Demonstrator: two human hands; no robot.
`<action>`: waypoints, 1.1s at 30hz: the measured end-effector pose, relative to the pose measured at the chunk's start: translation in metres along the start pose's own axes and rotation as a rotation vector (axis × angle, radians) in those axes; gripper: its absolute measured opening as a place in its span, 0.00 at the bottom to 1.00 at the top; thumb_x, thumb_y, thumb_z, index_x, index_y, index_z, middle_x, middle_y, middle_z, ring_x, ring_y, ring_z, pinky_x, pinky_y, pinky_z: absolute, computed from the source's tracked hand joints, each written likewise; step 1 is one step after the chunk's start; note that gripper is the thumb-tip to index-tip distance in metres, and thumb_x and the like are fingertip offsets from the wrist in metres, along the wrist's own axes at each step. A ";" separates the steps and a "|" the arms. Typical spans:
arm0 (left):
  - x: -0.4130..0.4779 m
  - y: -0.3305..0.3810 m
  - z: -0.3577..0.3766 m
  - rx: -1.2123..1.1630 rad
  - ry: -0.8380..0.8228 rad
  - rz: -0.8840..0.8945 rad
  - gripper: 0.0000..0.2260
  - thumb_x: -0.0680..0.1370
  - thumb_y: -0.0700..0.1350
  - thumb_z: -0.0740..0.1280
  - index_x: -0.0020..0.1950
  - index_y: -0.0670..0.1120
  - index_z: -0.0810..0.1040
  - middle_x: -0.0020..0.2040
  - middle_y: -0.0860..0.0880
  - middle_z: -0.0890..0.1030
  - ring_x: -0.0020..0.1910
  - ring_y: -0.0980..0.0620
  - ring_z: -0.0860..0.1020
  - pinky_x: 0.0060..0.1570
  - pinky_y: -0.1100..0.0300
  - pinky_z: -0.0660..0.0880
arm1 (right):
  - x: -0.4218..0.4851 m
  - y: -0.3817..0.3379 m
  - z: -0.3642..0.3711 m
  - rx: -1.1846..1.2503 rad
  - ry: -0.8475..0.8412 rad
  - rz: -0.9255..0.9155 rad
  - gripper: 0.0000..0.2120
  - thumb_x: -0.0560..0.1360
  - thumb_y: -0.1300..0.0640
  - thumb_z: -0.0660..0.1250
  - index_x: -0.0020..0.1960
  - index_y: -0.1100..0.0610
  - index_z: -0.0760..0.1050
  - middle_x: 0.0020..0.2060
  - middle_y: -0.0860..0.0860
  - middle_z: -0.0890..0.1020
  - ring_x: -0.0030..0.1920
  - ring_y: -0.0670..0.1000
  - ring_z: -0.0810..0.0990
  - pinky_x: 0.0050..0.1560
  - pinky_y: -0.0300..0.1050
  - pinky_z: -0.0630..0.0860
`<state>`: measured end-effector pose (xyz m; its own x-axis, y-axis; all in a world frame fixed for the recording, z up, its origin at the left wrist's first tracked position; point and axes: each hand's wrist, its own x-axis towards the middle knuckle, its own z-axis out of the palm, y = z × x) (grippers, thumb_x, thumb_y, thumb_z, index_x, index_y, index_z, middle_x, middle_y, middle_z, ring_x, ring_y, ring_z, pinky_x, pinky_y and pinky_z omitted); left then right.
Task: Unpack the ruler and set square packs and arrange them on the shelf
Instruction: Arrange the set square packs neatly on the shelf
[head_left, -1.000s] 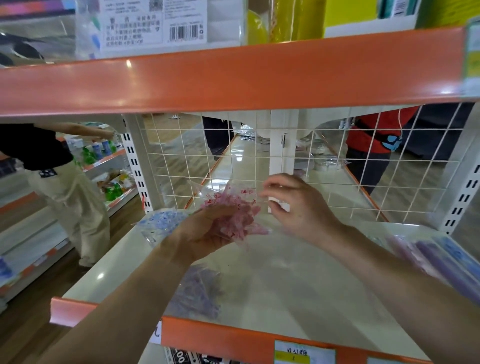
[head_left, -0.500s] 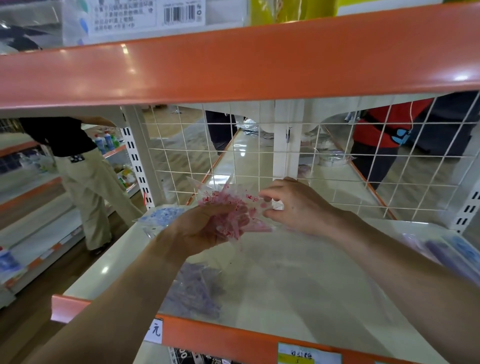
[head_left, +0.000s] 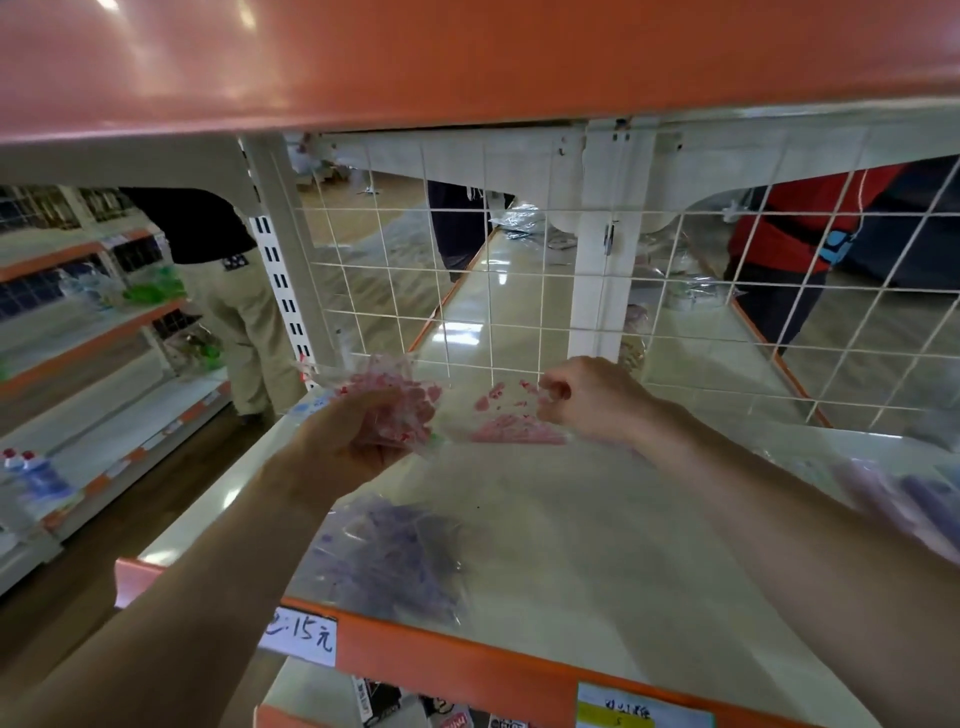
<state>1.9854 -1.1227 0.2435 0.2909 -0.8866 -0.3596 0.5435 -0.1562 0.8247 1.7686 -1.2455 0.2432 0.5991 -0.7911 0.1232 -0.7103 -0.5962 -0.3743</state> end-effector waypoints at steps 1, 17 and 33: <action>0.000 0.000 0.000 -0.004 -0.006 -0.001 0.14 0.78 0.34 0.62 0.63 0.38 0.73 0.52 0.39 0.82 0.42 0.44 0.84 0.32 0.52 0.81 | 0.002 -0.001 0.002 0.002 -0.028 0.004 0.05 0.74 0.53 0.69 0.45 0.54 0.78 0.39 0.48 0.77 0.45 0.52 0.75 0.40 0.41 0.65; 0.005 -0.002 0.005 -0.038 -0.015 -0.061 0.12 0.78 0.35 0.62 0.61 0.38 0.74 0.56 0.39 0.81 0.48 0.44 0.82 0.34 0.51 0.81 | 0.025 0.012 0.030 -0.140 -0.176 0.141 0.14 0.72 0.52 0.67 0.32 0.53 0.66 0.37 0.51 0.74 0.43 0.53 0.74 0.34 0.42 0.64; 0.007 -0.003 0.007 -0.013 0.009 -0.058 0.07 0.78 0.34 0.63 0.54 0.39 0.75 0.47 0.39 0.83 0.48 0.43 0.81 0.35 0.49 0.81 | 0.024 -0.003 0.037 -0.270 -0.171 0.052 0.15 0.76 0.52 0.64 0.60 0.54 0.76 0.60 0.54 0.76 0.63 0.54 0.73 0.60 0.45 0.69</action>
<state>1.9802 -1.1313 0.2415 0.2655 -0.8725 -0.4102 0.5696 -0.2013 0.7969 1.7989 -1.2575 0.2136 0.5962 -0.8010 -0.0543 -0.8005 -0.5880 -0.1157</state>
